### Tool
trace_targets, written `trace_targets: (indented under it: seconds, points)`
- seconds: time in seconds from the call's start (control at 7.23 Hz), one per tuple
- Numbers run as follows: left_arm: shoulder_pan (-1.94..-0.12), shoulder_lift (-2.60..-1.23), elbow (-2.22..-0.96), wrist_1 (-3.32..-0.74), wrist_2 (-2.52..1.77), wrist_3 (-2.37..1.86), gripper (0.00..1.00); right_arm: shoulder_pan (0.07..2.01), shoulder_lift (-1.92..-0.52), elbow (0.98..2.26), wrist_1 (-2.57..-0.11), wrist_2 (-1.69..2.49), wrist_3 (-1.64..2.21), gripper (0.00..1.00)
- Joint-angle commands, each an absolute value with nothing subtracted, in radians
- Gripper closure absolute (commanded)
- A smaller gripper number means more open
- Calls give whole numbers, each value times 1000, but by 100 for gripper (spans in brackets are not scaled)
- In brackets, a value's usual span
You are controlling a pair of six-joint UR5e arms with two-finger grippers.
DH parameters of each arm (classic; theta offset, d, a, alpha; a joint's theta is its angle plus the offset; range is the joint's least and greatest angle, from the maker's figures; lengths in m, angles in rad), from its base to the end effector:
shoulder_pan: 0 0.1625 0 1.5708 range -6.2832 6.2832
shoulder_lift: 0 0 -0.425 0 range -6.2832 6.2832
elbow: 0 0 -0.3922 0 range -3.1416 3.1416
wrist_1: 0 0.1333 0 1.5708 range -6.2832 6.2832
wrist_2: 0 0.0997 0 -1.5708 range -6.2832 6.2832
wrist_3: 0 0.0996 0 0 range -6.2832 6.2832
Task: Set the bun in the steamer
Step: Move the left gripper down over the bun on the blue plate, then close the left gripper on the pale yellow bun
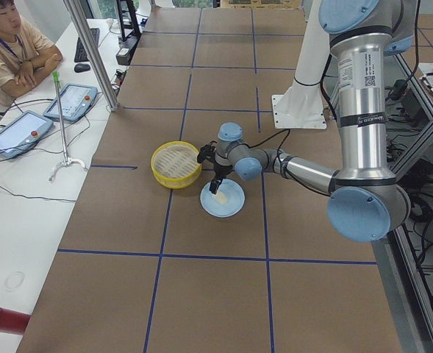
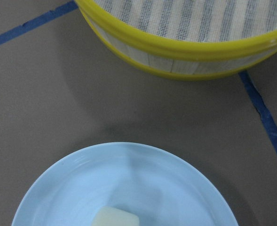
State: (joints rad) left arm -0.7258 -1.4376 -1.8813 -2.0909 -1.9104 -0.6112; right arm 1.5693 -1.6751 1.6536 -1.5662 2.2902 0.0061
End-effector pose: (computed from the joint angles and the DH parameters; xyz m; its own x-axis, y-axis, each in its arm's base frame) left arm 0.2824 -0.3844 0.5225 0.7105 0.4019 -0.5776 -0.2022 0.9028 0.3794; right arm 0.0670 -0.4464 0.6702 0.7522 0.0161 0.6587 -0.0031 0.9998 -0.0209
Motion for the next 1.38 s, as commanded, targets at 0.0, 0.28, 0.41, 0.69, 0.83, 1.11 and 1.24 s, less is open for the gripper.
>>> trace_targets:
  seconds: [0.0, 0.28, 0.41, 0.69, 0.83, 1.11, 1.24]
  points:
    - [-726, -1419, -1875, -2091, -1902, -582, 2, 1569, -1675, 1654, -1566, 2290, 6, 0]
    - [-719, -1427, -1830, -2092, -1878, -540, 2, 1569, -1675, 1654, -1566, 2290, 6, 0]
    - [-718, -1428, -1827, -2094, -1878, -538, 3, 1569, -1675, 1654, -1566, 2290, 6, 0]
    - [-716, -1430, -1822, -2095, -1882, -531, 10, 1569, -1675, 1654, -1566, 2290, 6, 0]
    - [-716, -1430, -1815, -2095, -1884, -517, 15, 1569, -1675, 1654, -1566, 2290, 6, 0]
    - [-716, -1430, -1816, -2095, -1885, -517, 25, 1569, -1675, 1654, -1566, 2290, 6, 0]
    - [-716, -1430, -1815, -2095, -1887, -517, 30, 1569, -1675, 1654, -1566, 2290, 6, 0]
